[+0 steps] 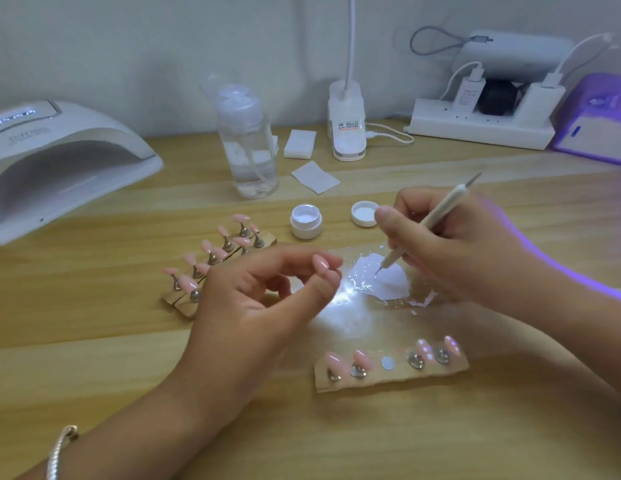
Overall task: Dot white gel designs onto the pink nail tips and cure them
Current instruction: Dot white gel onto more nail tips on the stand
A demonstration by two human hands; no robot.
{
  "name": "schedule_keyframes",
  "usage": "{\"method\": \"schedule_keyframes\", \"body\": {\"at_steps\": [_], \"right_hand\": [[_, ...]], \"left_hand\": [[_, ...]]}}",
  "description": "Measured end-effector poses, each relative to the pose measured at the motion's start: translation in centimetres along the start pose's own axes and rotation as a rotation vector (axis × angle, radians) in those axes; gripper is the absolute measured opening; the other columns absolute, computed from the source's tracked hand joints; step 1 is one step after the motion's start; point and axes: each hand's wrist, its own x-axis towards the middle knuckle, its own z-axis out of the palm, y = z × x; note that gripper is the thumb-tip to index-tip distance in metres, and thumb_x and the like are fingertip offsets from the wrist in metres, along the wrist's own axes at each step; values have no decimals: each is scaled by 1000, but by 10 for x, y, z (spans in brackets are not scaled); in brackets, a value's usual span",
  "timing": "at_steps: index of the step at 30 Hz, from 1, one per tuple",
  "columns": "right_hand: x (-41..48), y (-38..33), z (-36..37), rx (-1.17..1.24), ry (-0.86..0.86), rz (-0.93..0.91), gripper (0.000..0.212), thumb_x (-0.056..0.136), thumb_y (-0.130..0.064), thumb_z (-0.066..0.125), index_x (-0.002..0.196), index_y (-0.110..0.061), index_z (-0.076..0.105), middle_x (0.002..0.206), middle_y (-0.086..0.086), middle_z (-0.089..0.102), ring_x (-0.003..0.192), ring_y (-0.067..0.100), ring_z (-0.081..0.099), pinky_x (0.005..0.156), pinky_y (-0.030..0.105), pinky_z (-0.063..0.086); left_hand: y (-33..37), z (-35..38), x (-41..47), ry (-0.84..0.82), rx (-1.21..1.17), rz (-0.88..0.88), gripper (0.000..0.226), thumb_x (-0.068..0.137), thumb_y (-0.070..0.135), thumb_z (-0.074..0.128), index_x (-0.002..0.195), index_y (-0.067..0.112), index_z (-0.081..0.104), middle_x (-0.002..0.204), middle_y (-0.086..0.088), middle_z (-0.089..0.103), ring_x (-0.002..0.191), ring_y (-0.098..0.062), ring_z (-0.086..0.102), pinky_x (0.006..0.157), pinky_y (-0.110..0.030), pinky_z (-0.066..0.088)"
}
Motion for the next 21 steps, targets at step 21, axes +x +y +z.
{"method": "schedule_keyframes", "body": {"at_steps": [21], "right_hand": [[-4, 10, 6, 77, 57, -32, 40, 97, -34, 57, 66, -9, 52, 49, 6, 45, 44, 6, 38, 45, 16, 32]], "left_hand": [[-1, 2, -2, -84, 175, -14, 8, 83, 29, 71, 83, 29, 79, 73, 13, 68, 54, -1, 44, 53, -8, 34]]}}
